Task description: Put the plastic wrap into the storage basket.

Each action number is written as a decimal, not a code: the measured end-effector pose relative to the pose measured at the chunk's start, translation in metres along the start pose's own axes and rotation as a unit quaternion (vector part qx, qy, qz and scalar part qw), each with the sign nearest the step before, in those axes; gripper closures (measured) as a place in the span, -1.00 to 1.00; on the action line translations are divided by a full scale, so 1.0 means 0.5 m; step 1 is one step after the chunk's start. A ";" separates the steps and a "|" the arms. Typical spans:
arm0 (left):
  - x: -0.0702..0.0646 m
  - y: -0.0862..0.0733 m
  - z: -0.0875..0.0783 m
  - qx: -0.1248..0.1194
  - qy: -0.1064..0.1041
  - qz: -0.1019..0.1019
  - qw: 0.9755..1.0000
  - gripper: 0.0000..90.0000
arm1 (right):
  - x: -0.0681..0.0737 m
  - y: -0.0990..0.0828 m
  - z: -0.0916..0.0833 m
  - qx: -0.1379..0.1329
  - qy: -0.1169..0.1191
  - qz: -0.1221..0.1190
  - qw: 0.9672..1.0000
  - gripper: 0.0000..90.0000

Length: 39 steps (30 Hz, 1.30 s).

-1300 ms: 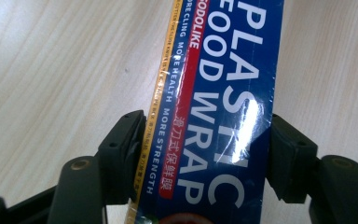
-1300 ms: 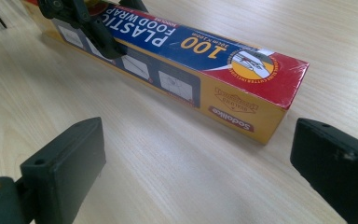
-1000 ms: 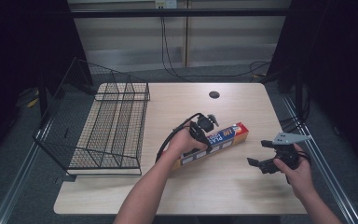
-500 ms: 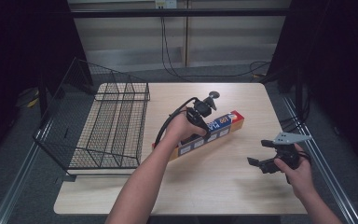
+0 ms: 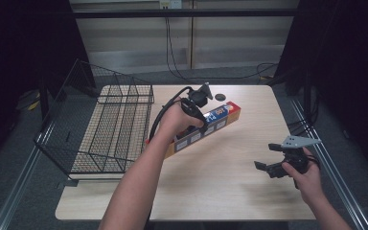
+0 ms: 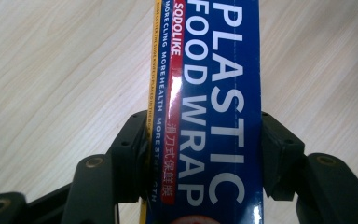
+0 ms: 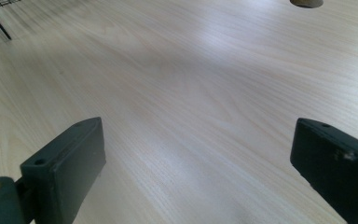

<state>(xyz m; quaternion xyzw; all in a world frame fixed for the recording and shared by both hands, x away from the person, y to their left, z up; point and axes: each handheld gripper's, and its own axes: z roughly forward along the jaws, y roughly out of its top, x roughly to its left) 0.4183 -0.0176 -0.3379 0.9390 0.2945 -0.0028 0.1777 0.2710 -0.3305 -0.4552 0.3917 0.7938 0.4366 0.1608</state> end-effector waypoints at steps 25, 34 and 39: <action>0.040 -0.017 -0.126 -0.001 0.022 -0.045 0.999 -0.03 | 0.001 0.002 -0.004 -0.005 0.002 0.006 1.000 -0.93; 0.061 -0.037 -0.168 -0.008 0.036 -0.072 0.997 -0.03 | 0.002 0.002 -0.004 -0.005 0.003 0.007 1.000 -0.93; 0.071 -0.047 -0.186 -0.013 0.040 -0.084 0.996 -0.02 | 0.003 0.001 -0.003 -0.005 0.001 0.004 1.000 -0.93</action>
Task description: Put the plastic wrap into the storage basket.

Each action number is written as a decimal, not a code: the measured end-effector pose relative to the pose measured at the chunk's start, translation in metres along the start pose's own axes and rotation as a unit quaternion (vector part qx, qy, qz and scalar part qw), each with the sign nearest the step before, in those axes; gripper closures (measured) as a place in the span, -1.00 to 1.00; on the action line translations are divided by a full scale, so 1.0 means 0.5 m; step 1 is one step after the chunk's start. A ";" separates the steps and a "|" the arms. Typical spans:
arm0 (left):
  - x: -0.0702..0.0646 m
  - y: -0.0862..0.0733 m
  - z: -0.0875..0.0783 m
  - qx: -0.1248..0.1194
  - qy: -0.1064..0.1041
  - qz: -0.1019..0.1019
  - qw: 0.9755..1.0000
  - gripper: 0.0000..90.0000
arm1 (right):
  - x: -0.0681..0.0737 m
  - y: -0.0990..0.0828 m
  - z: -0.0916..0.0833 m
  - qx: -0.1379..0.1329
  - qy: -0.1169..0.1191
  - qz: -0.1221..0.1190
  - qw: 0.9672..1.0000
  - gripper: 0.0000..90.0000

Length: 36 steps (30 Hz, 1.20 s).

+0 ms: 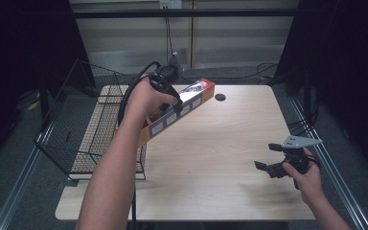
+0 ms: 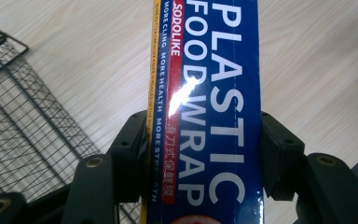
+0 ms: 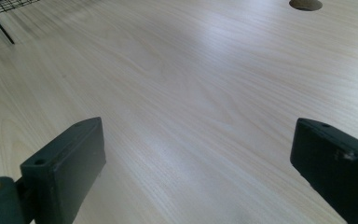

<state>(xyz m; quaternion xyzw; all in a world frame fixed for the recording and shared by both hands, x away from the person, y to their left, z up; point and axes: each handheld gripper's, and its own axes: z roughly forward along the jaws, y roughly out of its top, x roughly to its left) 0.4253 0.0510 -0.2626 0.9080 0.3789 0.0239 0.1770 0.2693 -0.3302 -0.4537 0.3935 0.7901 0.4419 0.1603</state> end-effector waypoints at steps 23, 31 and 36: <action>0.063 -0.047 -0.080 -0.008 0.026 -0.047 0.999 -0.03 | 0.001 0.001 -0.003 -0.002 0.004 0.003 1.000 -0.93; 0.092 -0.074 -0.095 -0.011 0.036 -0.080 0.996 -0.02 | 0.003 0.000 0.001 -0.001 0.002 -0.002 1.000 -0.93; 0.111 -0.089 -0.105 -0.014 0.046 -0.103 0.993 -0.02 | 0.004 0.000 0.001 0.000 0.001 -0.003 1.000 -0.93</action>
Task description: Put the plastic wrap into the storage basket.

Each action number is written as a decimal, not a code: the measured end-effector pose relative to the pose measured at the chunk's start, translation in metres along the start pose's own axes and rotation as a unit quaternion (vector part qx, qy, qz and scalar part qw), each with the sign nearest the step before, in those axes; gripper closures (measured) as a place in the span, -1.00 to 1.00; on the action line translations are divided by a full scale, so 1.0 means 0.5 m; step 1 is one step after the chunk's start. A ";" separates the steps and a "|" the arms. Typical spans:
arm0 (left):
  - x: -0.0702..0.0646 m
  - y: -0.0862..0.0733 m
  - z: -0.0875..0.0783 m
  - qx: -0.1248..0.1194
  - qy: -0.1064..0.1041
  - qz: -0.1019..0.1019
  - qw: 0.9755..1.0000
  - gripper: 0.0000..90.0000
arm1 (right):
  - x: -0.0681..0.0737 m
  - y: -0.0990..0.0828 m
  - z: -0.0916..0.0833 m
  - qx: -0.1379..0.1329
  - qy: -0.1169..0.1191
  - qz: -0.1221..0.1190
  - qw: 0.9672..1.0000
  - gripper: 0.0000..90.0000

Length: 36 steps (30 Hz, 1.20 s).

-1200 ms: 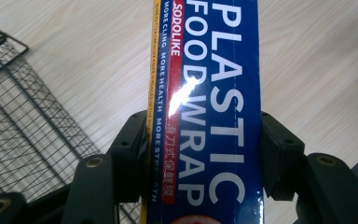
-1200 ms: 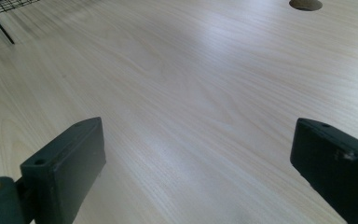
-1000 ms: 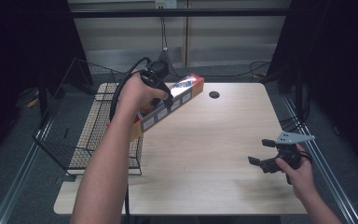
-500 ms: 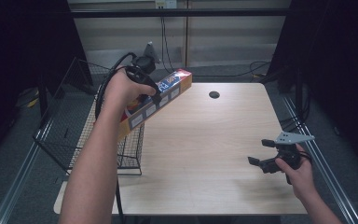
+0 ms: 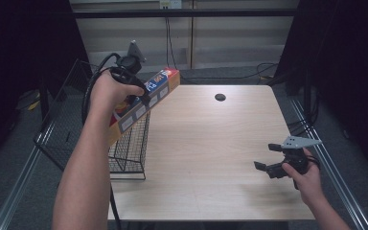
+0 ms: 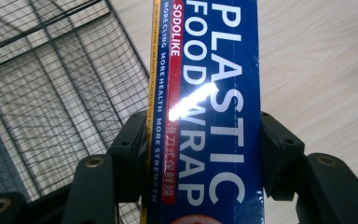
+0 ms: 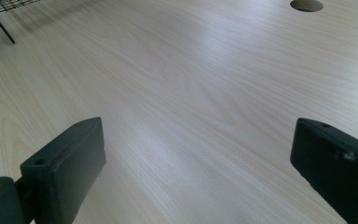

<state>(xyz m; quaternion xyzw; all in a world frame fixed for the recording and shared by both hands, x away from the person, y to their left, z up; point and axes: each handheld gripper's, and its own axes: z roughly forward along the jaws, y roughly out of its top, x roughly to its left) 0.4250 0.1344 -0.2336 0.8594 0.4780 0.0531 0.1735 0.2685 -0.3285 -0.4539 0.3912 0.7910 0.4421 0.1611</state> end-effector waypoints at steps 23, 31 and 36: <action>0.104 -0.061 -0.034 -0.022 0.056 -0.095 0.994 -0.02 | 0.002 0.000 0.003 0.006 -0.004 -0.005 1.000 -0.93; 0.120 -0.072 -0.043 -0.026 0.084 -0.124 0.988 -0.02 | 0.002 0.000 0.002 0.007 0.000 -0.003 1.000 -0.93; 0.128 -0.078 -0.050 -0.032 0.095 -0.136 0.986 -0.03 | -0.001 0.000 0.001 0.003 -0.006 -0.006 1.000 -0.93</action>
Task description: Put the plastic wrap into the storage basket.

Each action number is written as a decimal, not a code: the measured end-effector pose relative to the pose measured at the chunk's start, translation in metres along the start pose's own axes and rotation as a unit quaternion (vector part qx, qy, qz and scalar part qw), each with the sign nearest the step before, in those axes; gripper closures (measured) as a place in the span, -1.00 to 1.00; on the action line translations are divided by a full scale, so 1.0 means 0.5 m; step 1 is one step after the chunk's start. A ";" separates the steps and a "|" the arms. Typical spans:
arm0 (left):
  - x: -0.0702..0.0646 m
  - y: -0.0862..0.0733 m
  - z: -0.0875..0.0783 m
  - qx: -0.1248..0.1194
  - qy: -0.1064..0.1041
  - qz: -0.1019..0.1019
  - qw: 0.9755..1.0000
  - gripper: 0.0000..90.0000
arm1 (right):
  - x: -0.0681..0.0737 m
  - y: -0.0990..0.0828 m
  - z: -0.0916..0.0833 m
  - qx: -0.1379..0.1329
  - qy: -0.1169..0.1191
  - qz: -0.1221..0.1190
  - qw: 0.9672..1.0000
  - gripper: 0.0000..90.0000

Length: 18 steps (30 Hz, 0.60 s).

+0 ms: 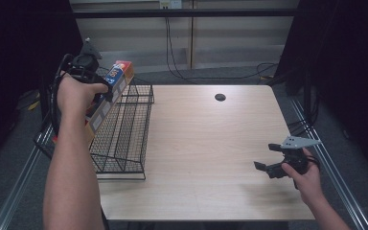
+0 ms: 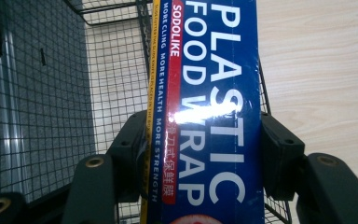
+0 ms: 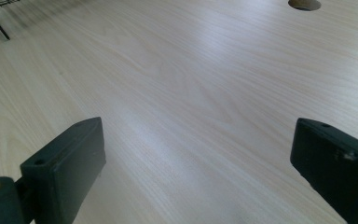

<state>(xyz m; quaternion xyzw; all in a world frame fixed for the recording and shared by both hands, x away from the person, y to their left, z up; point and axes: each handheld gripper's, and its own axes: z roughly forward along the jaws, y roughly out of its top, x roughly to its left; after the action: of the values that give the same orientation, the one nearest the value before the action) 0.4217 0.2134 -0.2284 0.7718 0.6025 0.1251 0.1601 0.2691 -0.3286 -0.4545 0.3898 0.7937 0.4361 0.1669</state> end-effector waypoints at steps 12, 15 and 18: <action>0.023 -0.009 -0.007 0.002 0.018 -0.032 0.999 -0.03 | 0.001 0.000 -0.002 -0.002 -0.002 0.000 1.000 -0.93; 0.029 -0.012 -0.008 0.004 0.024 -0.040 0.999 -0.03 | 0.000 0.000 -0.003 0.000 0.001 0.002 1.000 -0.93; 0.036 -0.016 -0.008 0.007 0.029 -0.046 0.998 -0.03 | 0.001 0.000 -0.002 -0.001 0.001 0.000 1.000 -0.93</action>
<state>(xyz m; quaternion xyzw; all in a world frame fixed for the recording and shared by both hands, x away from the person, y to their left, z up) 0.4176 0.2329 -0.2280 0.7401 0.6429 0.1359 0.1429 0.2683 -0.3290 -0.4536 0.3894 0.7936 0.4368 0.1667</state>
